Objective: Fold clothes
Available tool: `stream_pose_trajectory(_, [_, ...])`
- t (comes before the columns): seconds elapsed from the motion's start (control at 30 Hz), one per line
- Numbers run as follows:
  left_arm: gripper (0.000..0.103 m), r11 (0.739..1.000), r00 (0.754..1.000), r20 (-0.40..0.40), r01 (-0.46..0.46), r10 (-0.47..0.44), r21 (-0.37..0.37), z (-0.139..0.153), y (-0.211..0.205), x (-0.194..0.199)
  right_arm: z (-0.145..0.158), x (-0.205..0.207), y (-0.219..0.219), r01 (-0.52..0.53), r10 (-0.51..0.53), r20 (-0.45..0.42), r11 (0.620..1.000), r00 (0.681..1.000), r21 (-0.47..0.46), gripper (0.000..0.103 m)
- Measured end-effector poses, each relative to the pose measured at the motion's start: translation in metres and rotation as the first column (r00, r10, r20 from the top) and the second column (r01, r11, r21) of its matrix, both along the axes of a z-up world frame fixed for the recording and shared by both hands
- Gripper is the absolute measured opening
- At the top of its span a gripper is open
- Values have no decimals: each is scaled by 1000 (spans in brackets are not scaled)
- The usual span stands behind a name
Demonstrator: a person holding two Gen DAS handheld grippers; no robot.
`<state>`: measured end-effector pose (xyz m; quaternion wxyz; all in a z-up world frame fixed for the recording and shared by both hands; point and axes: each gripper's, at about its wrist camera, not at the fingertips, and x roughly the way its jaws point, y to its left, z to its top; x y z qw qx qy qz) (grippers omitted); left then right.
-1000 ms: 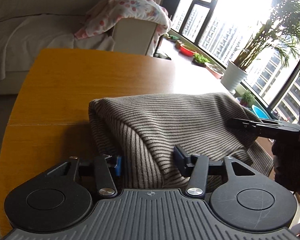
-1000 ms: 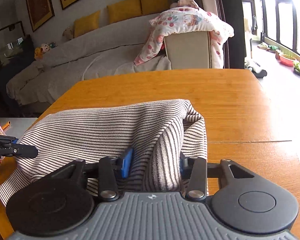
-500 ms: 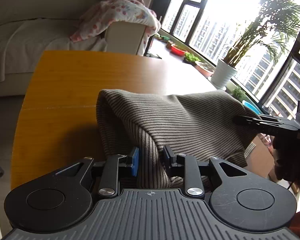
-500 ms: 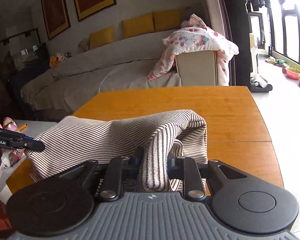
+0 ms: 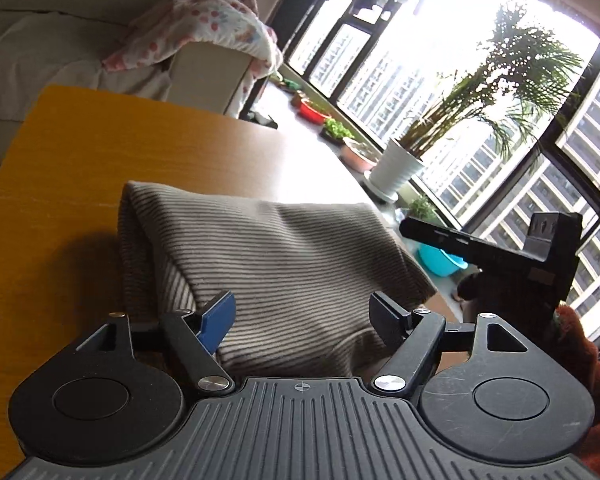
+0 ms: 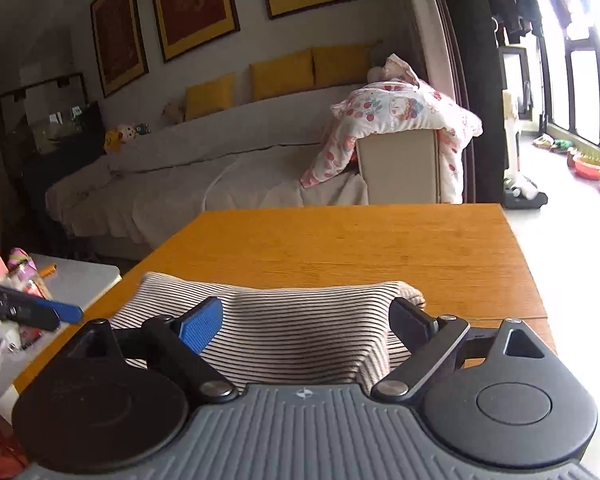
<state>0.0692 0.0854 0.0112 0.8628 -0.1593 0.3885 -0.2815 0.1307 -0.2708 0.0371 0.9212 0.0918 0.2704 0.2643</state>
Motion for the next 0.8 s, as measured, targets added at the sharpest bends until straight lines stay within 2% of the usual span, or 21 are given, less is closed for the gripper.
stream_pose_trajectory(0.03, [81,1000,999,-33,12,-12,13,-10,-7,1,-4,7,2,-14,15,-39,999,999,47,94])
stream_pose_trajectory(0.1, [81,1000,998,-53,25,-24,16,-24,-12,7,-20,18,1,-9,15,-92,998,996,70,97])
stream_pose_trajectory(0.2, [81,1000,999,-43,22,-22,5,-25,-10,26,-45,34,1,3,14,-169,995,986,99,98])
stream_pose_trajectory(0.23, [81,1000,999,-39,18,-17,8,-25,-10,34,-46,30,2,-4,19,-165,996,986,88,98])
stream_pose_trajectory(0.43, [81,997,1000,7,-15,14,79,-26,-24,111,-47,0,15,-54,54,-122,999,991,6,102])
stream_pose_trajectory(0.57, [81,996,998,4,-69,69,52,-26,-29,156,-39,-25,35,-126,118,-91,989,989,-82,103])
stream_pose_trajectory(0.67, [83,995,996,-2,-90,91,35,-16,-27,153,-25,-38,45,-166,162,-37,972,986,-166,103])
stream_pose_trajectory(0.73, [87,997,997,4,-81,81,-3,-7,-24,136,-10,-37,34,-93,106,47,971,993,-219,103])
stream_pose_trajectory(0.8, [91,996,999,-16,-40,39,-85,-2,-22,112,0,-31,21,4,31,124,962,992,-274,103])
